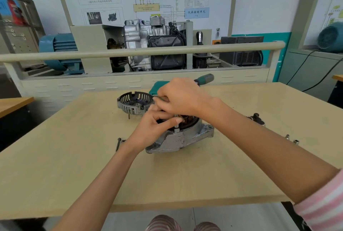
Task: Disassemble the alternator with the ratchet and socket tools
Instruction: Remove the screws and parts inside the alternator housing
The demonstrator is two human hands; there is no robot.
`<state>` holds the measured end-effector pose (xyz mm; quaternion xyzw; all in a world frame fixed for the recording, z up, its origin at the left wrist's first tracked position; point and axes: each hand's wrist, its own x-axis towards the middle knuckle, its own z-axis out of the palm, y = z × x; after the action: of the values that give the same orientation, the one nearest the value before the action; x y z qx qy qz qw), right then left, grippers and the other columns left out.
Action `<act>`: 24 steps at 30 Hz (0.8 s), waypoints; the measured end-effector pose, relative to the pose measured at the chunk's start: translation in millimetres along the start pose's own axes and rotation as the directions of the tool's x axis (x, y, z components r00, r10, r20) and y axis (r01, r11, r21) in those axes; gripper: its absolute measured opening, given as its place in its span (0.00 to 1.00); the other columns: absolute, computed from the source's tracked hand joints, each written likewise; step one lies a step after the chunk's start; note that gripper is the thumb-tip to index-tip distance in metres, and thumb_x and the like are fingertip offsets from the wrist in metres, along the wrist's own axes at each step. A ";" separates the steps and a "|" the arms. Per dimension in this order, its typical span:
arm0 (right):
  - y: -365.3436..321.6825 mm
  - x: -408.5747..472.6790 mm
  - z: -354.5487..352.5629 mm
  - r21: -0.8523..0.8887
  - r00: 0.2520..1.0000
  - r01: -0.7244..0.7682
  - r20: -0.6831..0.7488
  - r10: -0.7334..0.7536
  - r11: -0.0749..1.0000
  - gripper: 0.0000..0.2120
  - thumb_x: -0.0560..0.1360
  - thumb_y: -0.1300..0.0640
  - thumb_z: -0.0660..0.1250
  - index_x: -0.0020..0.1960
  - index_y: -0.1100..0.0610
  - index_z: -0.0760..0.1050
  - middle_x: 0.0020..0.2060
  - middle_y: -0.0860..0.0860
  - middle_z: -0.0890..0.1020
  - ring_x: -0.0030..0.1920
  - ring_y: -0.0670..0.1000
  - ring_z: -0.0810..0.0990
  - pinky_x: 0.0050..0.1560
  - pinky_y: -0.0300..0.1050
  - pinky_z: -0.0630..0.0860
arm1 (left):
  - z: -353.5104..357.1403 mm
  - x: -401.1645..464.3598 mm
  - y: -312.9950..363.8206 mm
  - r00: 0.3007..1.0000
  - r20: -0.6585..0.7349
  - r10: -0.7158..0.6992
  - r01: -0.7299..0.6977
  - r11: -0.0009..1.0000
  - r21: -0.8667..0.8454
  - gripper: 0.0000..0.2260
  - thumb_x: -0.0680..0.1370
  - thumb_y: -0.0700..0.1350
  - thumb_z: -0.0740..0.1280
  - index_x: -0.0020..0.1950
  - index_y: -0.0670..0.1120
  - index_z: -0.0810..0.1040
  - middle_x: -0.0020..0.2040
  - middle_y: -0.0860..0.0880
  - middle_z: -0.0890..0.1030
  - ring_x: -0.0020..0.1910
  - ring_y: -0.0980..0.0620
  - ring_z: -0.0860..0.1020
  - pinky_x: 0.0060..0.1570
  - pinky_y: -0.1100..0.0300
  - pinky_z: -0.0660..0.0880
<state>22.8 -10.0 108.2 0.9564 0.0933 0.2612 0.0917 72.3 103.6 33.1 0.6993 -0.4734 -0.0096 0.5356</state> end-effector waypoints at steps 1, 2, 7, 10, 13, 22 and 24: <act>-2.9 1.6 2.7 -0.058 0.997 -0.082 -0.012 0.082 0.995 0.19 0.78 0.51 0.57 0.30 0.54 0.61 0.25 0.47 0.63 0.26 0.49 0.65 0.26 0.42 0.55 | 1.9 0.5 -0.3 1.000 -0.021 0.000 0.001 1.000 0.018 0.05 0.73 0.42 0.70 0.41 0.43 0.85 0.49 0.45 0.80 0.57 0.45 0.71 0.64 0.46 0.66; -6.0 3.1 5.6 -0.118 0.981 -0.196 -0.030 0.193 0.974 0.18 0.78 0.53 0.57 0.31 0.55 0.62 0.25 0.48 0.63 0.26 0.50 0.65 0.25 0.41 0.55 | 3.8 1.3 -1.6 0.999 -0.038 -0.001 0.002 0.999 0.032 0.04 0.73 0.40 0.71 0.40 0.45 0.85 0.48 0.45 0.80 0.56 0.45 0.71 0.63 0.47 0.65; -17.3 7.2 9.3 -0.239 0.928 -0.369 -0.043 0.370 0.898 0.13 0.77 0.59 0.59 0.34 0.55 0.63 0.26 0.50 0.63 0.25 0.49 0.62 0.25 0.40 0.56 | 9.1 1.6 -1.8 0.996 -0.094 -0.002 0.007 0.999 0.045 0.12 0.73 0.38 0.70 0.39 0.56 0.82 0.46 0.57 0.77 0.55 0.50 0.70 0.58 0.56 0.64; -9.4 7.4 5.7 -0.232 0.975 -0.218 -0.024 0.219 0.948 0.12 0.76 0.57 0.59 0.34 0.54 0.63 0.27 0.49 0.62 0.28 0.50 0.65 0.25 0.41 0.54 | 6.8 0.5 -0.2 0.997 -0.074 -0.038 0.041 0.998 0.037 0.13 0.75 0.41 0.69 0.36 0.59 0.81 0.45 0.62 0.77 0.56 0.53 0.69 0.55 0.63 0.63; 0.2 7.2 3.0 -0.129 0.998 -0.038 0.034 0.043 0.991 0.16 0.77 0.53 0.58 0.32 0.54 0.61 0.26 0.47 0.63 0.31 0.51 0.67 0.26 0.41 0.54 | 4.0 0.9 -1.9 0.999 -0.021 -0.040 0.041 0.998 0.056 0.06 0.76 0.45 0.68 0.44 0.51 0.85 0.49 0.62 0.76 0.59 0.54 0.68 0.61 0.63 0.63; -6.8 4.5 5.7 -0.158 0.956 -0.289 0.008 0.293 0.944 0.13 0.77 0.58 0.59 0.33 0.55 0.64 0.26 0.49 0.63 0.30 0.50 0.67 0.28 0.41 0.61 | 7.1 0.8 -4.2 0.998 -0.070 -0.001 0.005 0.999 0.053 0.09 0.73 0.40 0.71 0.38 0.55 0.83 0.49 0.55 0.77 0.55 0.55 0.69 0.60 0.69 0.61; -13.2 5.7 6.8 -0.202 0.901 -0.419 0.027 0.432 0.885 0.13 0.77 0.61 0.59 0.34 0.55 0.65 0.27 0.50 0.64 0.28 0.50 0.66 0.27 0.41 0.62 | 8.6 1.2 -3.0 0.996 -0.086 0.012 -0.005 0.997 0.075 0.14 0.73 0.39 0.70 0.36 0.59 0.80 0.49 0.57 0.77 0.52 0.64 0.67 0.55 0.75 0.59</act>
<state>29.4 3.2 102.2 0.9489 -0.1475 0.2485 0.1269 70.5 96.4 27.7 0.7165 -0.4526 0.0408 0.5292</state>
